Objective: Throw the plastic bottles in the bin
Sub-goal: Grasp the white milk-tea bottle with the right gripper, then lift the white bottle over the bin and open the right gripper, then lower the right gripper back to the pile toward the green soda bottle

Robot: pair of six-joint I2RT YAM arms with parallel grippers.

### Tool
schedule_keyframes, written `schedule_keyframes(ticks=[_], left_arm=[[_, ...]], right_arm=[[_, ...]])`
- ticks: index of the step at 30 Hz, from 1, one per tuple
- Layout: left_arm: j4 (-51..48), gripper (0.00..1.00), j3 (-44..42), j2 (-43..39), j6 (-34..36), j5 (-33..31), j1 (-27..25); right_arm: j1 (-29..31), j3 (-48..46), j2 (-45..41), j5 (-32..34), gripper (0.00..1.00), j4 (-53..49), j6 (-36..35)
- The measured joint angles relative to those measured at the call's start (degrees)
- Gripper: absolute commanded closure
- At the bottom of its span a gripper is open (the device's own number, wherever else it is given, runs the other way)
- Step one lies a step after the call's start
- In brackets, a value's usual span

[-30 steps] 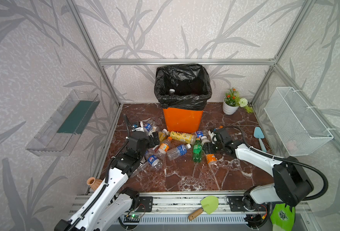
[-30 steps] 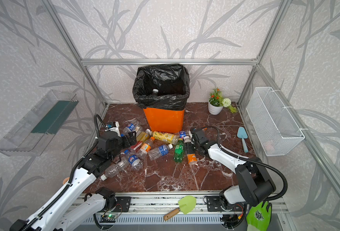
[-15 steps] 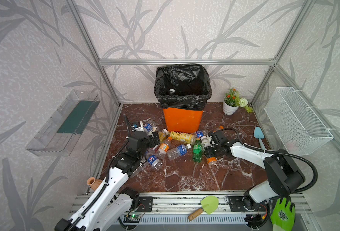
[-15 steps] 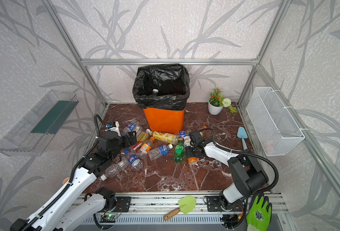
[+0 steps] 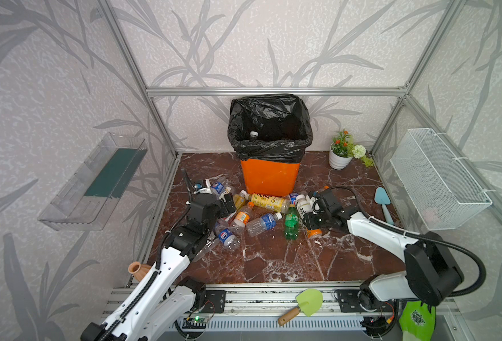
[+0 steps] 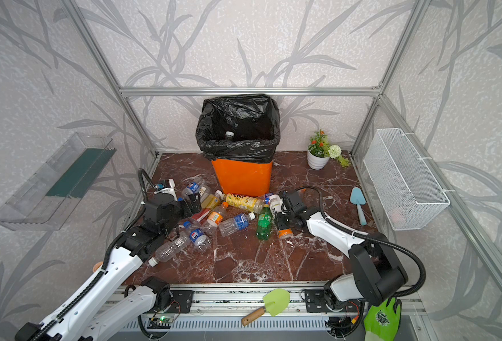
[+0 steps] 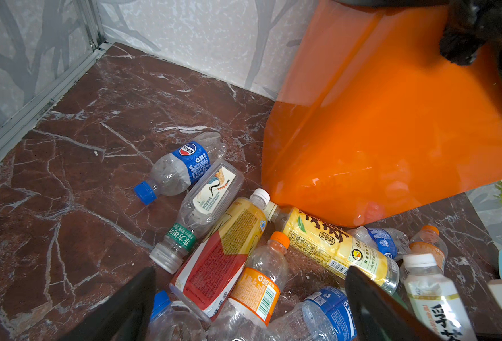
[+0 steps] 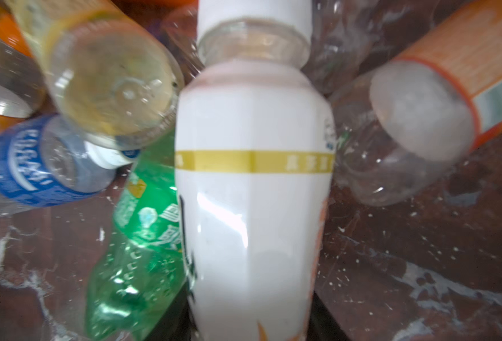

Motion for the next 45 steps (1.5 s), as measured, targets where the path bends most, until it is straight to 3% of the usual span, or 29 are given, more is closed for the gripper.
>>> schedule_keyframes(ticks=[5,12,15,19,22,26,30,31,33,37,40,45], left_arm=[[0.0,0.01,0.0,-0.3,0.0,-0.1,0.0],[0.0,0.01,0.0,-1.3,0.0,-0.9,0.0],[0.0,0.01,0.0,-1.2,-0.1,-1.0,0.0],[0.0,0.01,0.0,-1.2,-0.4,-1.0,0.0],[-0.3,0.01,0.0,-1.3,-0.5,-1.2,0.0],[-0.9,0.01,0.0,-1.2,-1.0,-1.4,0.0],[-1.7,0.01,0.4,0.4,-1.3,-1.4,0.0],[-2.6,0.01,1.0,1.3,-1.4,-1.4,0.0],[-4.2,0.01,2.3,2.8,-1.5,-1.5,0.0],[-5.5,0.01,3.5,3.1,-1.7,-1.6,0.0],[-5.9,0.01,3.5,2.3,-2.0,-1.5,0.0],[-6.0,0.01,3.5,1.2,-2.3,-1.5,0.0]], right_arm=[[0.0,-4.6,-14.7,2.5,0.58,4.0,-0.7],[0.0,-14.2,-44.7,11.4,0.58,19.2,-2.4],[-0.1,-11.9,-47.3,14.1,0.58,26.5,-4.6],[-0.5,-0.4,-39.0,13.5,0.58,30.8,-7.6],[-0.7,13.3,-27.3,9.8,0.59,32.6,-8.6],[-0.8,39.2,-6.3,2.6,0.58,29.6,-7.9],[-0.9,68.0,15.9,-1.0,0.28,16.1,-7.7],[-1.0,72.6,19.9,-1.0,0.19,12.3,-7.7],[-1.9,77.2,24.3,-1.0,0.12,6.4,-7.4],[-4.5,82.7,26.7,0.5,0.02,-2.8,-7.6],[-5.4,85.1,23.9,1.8,0.02,-4.2,-8.7],[-5.1,72.6,9.2,2.8,0.00,1.0,-10.1]])
